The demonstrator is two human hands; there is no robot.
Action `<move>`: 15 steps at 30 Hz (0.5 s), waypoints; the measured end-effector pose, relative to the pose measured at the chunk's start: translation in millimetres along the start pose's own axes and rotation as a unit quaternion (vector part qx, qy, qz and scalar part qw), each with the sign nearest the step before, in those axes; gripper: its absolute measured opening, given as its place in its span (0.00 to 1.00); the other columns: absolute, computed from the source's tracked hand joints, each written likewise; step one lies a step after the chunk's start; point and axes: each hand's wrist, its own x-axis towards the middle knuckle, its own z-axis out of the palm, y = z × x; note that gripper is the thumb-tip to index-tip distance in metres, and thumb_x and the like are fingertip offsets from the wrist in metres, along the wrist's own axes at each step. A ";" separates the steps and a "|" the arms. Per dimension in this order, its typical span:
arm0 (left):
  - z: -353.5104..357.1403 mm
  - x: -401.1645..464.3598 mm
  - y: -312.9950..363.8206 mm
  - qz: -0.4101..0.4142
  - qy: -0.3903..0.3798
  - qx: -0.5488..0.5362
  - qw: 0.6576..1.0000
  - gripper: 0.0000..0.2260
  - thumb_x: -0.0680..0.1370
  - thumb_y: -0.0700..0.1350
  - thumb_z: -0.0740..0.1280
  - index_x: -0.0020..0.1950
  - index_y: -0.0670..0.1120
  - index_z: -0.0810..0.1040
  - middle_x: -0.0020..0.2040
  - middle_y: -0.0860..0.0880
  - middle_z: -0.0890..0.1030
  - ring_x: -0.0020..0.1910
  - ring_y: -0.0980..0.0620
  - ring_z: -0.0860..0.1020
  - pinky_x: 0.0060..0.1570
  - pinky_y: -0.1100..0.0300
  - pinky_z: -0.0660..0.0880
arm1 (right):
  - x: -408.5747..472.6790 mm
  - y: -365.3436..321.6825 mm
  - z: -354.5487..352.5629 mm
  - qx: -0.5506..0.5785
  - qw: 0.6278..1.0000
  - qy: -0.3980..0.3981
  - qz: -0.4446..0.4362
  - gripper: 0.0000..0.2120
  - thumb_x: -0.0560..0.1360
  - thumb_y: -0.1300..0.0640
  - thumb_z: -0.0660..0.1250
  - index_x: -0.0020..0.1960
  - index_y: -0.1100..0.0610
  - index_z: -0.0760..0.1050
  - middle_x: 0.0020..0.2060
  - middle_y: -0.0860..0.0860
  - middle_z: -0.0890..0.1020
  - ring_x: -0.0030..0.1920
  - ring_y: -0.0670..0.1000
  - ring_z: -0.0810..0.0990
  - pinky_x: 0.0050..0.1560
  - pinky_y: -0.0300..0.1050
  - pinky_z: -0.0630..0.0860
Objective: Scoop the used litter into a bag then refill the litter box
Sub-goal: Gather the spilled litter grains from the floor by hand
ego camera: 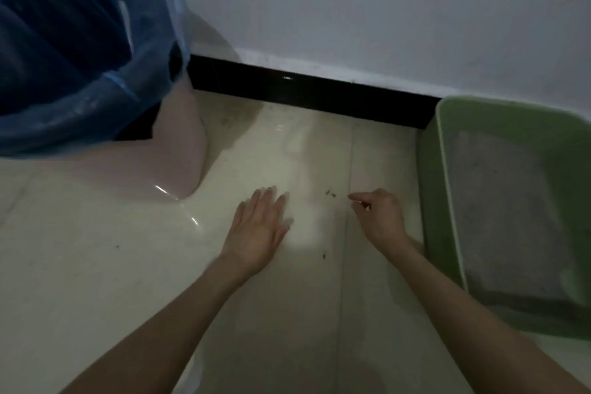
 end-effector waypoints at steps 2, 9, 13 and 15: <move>26.2 2.3 -10.4 -0.018 -0.009 0.033 0.999 0.34 0.79 0.62 0.36 0.72 0.44 0.65 0.72 0.39 0.64 0.71 0.37 0.63 0.66 0.39 0.61 | 2.2 12.6 15.2 -0.050 0.999 -0.014 -0.015 0.14 0.78 0.60 0.62 0.61 0.56 0.78 0.50 0.61 0.78 0.54 0.60 0.73 0.54 0.46 0.71; 55.6 7.1 -18.1 -0.042 0.064 0.082 0.994 0.24 0.79 0.52 0.49 0.75 0.47 0.60 0.76 0.43 0.59 0.75 0.44 0.54 0.72 0.44 0.50 | 16.0 30.2 55.9 -0.073 0.993 0.071 -0.051 0.14 0.71 0.52 0.66 0.54 0.54 0.82 0.42 0.57 0.77 0.47 0.59 0.74 0.49 0.47 0.64; 59.5 7.9 -20.3 -0.042 0.076 0.079 0.993 0.24 0.79 0.52 0.50 0.75 0.48 0.60 0.76 0.43 0.58 0.75 0.44 0.54 0.73 0.45 0.49 | 28.0 25.4 71.9 0.012 0.990 0.140 0.005 0.11 0.69 0.49 0.71 0.49 0.49 0.83 0.41 0.51 0.75 0.48 0.53 0.73 0.48 0.39 0.52; 59.7 8.2 -19.1 -0.045 0.085 0.078 0.992 0.24 0.78 0.52 0.51 0.74 0.47 0.61 0.75 0.43 0.59 0.75 0.43 0.55 0.73 0.45 0.49 | 32.4 21.9 76.7 0.038 0.987 0.156 0.021 0.09 0.68 0.49 0.72 0.47 0.49 0.84 0.39 0.47 0.72 0.46 0.49 0.70 0.48 0.38 0.51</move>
